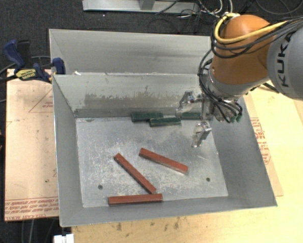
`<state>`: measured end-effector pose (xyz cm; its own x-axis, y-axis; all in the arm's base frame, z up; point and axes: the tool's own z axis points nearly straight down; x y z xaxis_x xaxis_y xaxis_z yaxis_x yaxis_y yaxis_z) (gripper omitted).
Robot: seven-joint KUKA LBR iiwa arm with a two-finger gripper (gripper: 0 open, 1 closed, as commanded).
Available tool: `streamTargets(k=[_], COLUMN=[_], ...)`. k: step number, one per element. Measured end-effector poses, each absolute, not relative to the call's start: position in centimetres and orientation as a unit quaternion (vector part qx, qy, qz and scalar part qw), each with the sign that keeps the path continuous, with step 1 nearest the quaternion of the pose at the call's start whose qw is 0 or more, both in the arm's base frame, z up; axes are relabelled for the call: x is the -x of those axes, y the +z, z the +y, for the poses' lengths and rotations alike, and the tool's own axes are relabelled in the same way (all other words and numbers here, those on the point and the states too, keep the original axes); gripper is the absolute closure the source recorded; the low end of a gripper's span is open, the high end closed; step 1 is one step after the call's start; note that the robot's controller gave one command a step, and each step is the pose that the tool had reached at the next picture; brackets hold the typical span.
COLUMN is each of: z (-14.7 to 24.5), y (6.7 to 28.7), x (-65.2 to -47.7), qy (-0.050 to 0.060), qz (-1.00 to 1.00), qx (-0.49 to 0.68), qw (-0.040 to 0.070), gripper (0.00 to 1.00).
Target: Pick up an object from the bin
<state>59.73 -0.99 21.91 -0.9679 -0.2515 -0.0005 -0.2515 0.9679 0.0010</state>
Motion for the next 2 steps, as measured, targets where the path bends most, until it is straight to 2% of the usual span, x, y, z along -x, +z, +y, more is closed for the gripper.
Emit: streamTargets(k=[1, 2], z=[-1.6, -1.6], y=[9.4, 8.1], x=[-55.4, -55.4], qy=[0.0, -0.001], qz=[0.979, 0.977], qx=[0.202, 0.212], qw=[0.005, 0.017], gripper=[1.0, 0.0])
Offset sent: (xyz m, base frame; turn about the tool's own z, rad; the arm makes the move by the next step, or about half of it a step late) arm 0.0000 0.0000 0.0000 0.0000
